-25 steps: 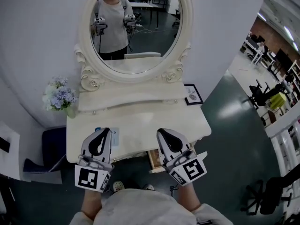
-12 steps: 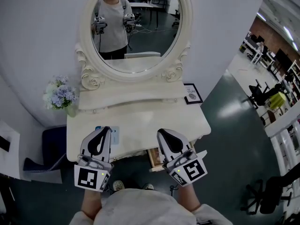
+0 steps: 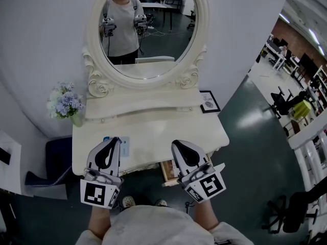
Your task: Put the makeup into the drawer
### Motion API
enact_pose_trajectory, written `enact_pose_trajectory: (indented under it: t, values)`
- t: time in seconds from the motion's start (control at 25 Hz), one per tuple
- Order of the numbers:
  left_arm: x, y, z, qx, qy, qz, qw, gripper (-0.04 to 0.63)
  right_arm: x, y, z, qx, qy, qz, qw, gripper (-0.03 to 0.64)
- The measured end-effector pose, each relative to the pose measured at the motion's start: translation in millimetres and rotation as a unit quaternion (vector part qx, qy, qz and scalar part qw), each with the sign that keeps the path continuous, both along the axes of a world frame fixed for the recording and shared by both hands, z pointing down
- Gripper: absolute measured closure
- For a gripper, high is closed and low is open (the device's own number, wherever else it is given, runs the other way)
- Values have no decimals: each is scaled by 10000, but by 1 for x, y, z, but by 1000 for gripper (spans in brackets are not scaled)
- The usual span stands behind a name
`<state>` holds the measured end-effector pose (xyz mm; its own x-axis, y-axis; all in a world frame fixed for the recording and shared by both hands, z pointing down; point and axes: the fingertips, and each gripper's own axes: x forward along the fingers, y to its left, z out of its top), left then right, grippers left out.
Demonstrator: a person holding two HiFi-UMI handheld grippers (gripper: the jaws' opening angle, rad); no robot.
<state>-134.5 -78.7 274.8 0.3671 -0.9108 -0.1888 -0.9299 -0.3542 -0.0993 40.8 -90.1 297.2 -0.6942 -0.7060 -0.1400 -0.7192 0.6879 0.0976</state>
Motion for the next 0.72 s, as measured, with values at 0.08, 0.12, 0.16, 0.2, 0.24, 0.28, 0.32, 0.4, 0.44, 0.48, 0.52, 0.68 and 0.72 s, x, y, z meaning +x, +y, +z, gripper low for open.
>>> enact_pose_trajectory:
  t: [0.08, 0.12, 0.16, 0.2, 0.24, 0.28, 0.32, 0.4, 0.44, 0.48, 0.52, 0.68, 0.72]
  values:
    - [0, 1, -1, -5, 6, -4, 10000, 581, 1, 1, -1, 0, 11, 9, 10000, 594]
    - [0, 1, -1, -8, 7, -5, 10000, 581, 1, 1, -1, 1, 12, 11, 10000, 594]
    - [0, 1, -1, -9, 7, -6, 10000, 581, 2, 1, -1, 1, 11, 12, 10000, 594]
    - [1, 1, -1, -8, 8, -4, 10000, 581, 2, 1, -2, 2, 12, 11, 10000, 594]
    - [1, 0, -1, -7, 9, -2, 10000, 581, 2, 0, -1, 2, 14, 10, 10000, 594]
    - [1, 0, -1, -6, 11, 0, 10000, 581, 2, 0, -1, 2, 15, 10, 10000, 594]
    - [1, 0, -1, -5, 12, 4, 10000, 581, 2, 0, -1, 3, 15, 11, 10000, 594]
    - [2, 0, -1, -2, 11, 10, 10000, 581, 3, 0, -1, 6, 8, 15, 10000, 594]
    - [3, 0, -1, -3, 8, 12, 10000, 581, 3, 0, -1, 6, 7, 16, 10000, 594]
    - [3, -1, -1, -4, 5, 14, 10000, 581, 3, 0, -1, 8, 4, 16, 10000, 594]
    - [3, -1, -1, -5, 3, 17, 10000, 581, 3, -1, -1, 13, 0, 12, 10000, 594]
    - [4, -3, 0, -7, 8, 29, 10000, 581, 2, -2, -1, 29, -10, -6, 10000, 594]
    - [4, -4, 0, -6, 13, 32, 10000, 581, 2, -2, -1, 31, -10, -9, 10000, 594]
